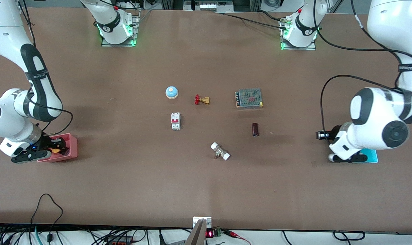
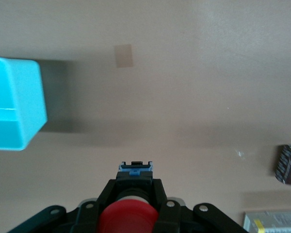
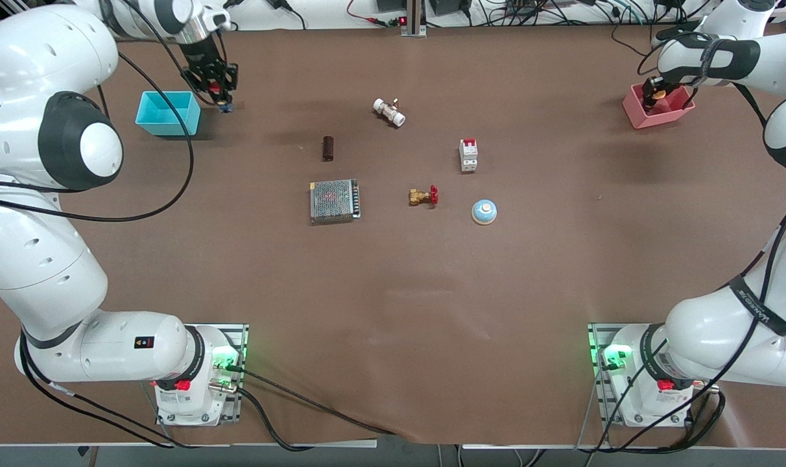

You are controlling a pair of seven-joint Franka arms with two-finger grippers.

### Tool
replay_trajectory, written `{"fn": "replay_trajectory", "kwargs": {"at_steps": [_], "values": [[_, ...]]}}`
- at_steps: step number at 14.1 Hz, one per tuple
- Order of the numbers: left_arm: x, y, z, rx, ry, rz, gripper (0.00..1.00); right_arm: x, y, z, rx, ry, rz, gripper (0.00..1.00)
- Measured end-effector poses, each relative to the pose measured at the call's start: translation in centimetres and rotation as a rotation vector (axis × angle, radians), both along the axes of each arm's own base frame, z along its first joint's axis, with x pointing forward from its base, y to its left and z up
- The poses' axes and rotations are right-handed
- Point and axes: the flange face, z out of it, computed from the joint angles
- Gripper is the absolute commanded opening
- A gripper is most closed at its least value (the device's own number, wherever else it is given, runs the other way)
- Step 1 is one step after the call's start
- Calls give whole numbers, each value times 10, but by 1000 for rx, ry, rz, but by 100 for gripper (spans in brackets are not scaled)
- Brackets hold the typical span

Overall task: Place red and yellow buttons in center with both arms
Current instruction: 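Lift the yellow button with the right gripper while the left gripper lifts the red button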

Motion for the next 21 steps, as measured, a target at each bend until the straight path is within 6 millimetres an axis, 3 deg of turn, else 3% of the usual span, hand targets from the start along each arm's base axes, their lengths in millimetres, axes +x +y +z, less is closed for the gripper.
{"fn": "replay_trajectory", "kwargs": {"at_steps": [8,13,14,15,16,17,18,21], "values": [[-33,-15,-94,-5,-108,2,26,0,1,0,1,0,2,48],[-36,-14,-103,-5,-109,6,30,1,4,1,3,-2,6,35],[-36,-14,-103,-5,-109,6,34,1,4,1,3,-2,6,31],[-36,-14,-104,-4,-108,6,49,1,4,1,3,-2,6,29],[-36,-14,-104,-4,-107,7,78,1,4,1,3,-2,6,27],[-36,-14,-104,-4,-107,8,95,1,5,1,4,-2,7,24],[-36,-14,-104,-4,-107,10,100,2,5,2,4,-2,7,24],[-35,-13,-103,-3,-109,16,100,1,9,18,13,35,12,24]]}}
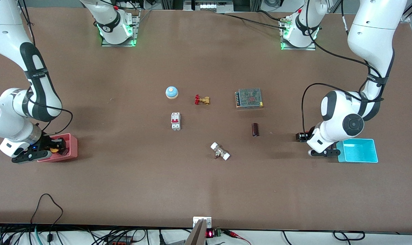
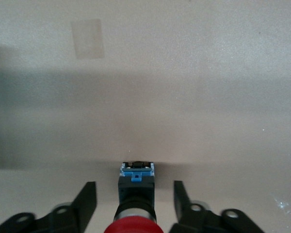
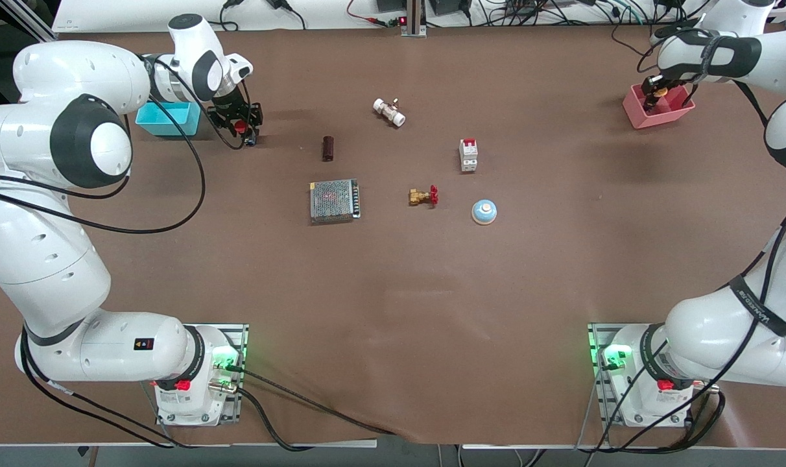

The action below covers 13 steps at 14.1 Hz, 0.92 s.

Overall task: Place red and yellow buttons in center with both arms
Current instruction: 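Lift the yellow button with the right gripper while the left gripper lifts the red button, then carry the yellow button toward the breaker while the left gripper releases the red button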

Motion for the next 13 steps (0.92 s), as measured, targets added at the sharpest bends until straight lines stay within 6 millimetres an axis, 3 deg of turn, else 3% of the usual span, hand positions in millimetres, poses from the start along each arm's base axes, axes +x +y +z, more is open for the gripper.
{"fn": "replay_trajectory", "kwargs": {"at_steps": [2,4,6,8,10,13], "values": [[2,0,7,0,-9,0,100,-1,12,38,13,44,14,19],[6,1,32,3,-2,-1,100,-8,34,98,26,87,40,18],[10,1,80,8,5,-4,100,-25,71,164,62,123,14,18],[14,1,142,11,-10,-12,100,-38,124,200,92,135,-58,18],[15,0,202,13,-27,-32,100,-44,192,197,104,150,-105,18],[4,-4,275,14,-39,-56,100,-52,277,155,109,166,-157,18]]}}
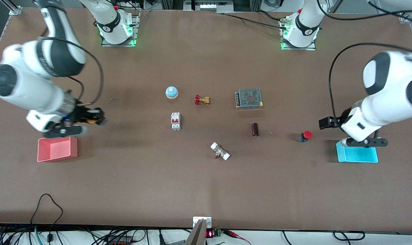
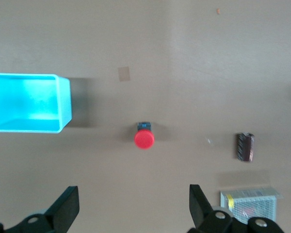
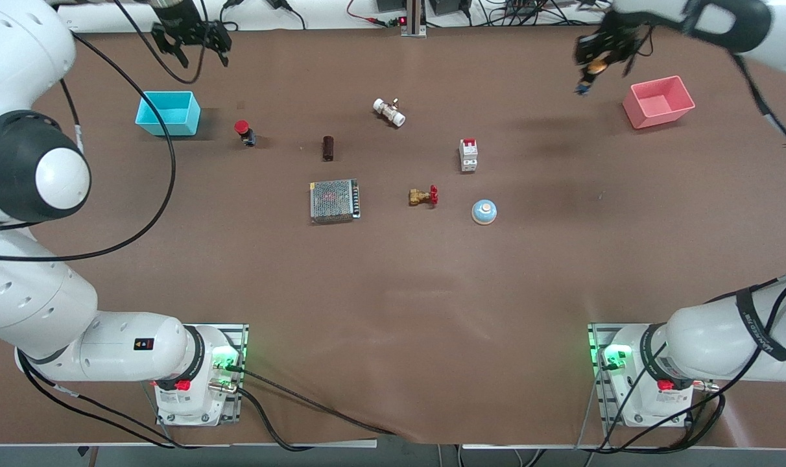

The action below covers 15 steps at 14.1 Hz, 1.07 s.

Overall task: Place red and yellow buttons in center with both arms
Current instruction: 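Carry the yellow button toward the breaker while the left gripper releases the red button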

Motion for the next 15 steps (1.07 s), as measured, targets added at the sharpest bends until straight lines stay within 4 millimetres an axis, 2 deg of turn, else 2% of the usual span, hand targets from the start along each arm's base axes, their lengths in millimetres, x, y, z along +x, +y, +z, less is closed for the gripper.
{"fn": "replay_trajectory", "kwargs": {"at_steps": [1,3,5,7,9,12,15], "values": [[-8,-9,24,-2,-11,-17,100,-2,18,-18,-3,-5,-9,18],[-27,-26,71,-3,-53,-48,100,-4,42,-57,-21,-21,-21,18],[-47,-31,107,2,-73,-60,100,-4,54,-90,-38,-35,-25,18],[-55,-25,127,4,-79,-48,100,-2,55,-110,-36,-37,-25,18],[-56,-18,125,6,-51,-34,100,0,54,-124,-32,-58,-21,18],[-46,-17,104,3,-17,-32,100,-2,56,-142,-35,-90,-21,18],[-34,-13,110,14,-84,-31,100,-4,58,-151,-46,-138,-29,18]]}}
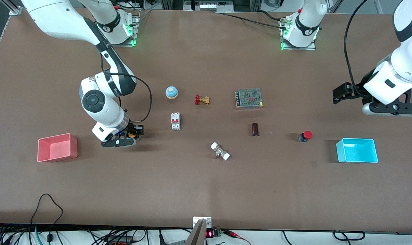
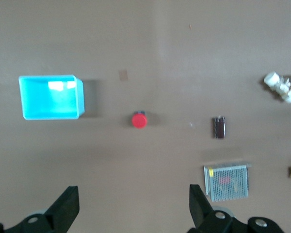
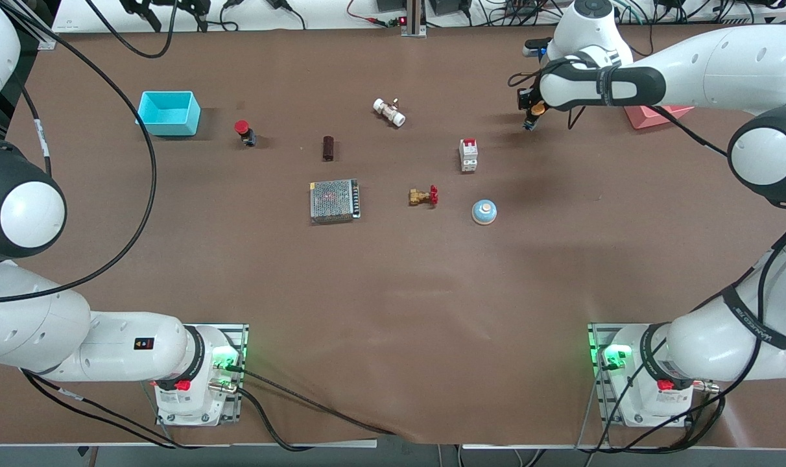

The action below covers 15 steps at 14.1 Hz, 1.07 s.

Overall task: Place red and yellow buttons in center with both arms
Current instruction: 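Carry the yellow button toward the breaker while the left gripper releases the red button, then lower the yellow button beside the breaker and open the right gripper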

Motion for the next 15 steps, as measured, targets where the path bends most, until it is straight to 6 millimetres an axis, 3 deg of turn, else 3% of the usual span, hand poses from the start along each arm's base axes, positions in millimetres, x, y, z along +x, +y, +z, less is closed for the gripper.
{"fn": "replay_trajectory", "kwargs": {"at_steps": [6,9,12,15], "values": [[1,8,9,16,-23,-47,100,-19,14,-22,31,-33,15,19],[-14,21,12,25,-59,-63,100,-25,22,-29,25,-25,29,20],[-35,17,20,31,-76,-80,100,-27,23,-33,22,-22,34,30],[-43,6,22,32,-53,-99,100,-27,23,-33,22,-22,34,44]]}}
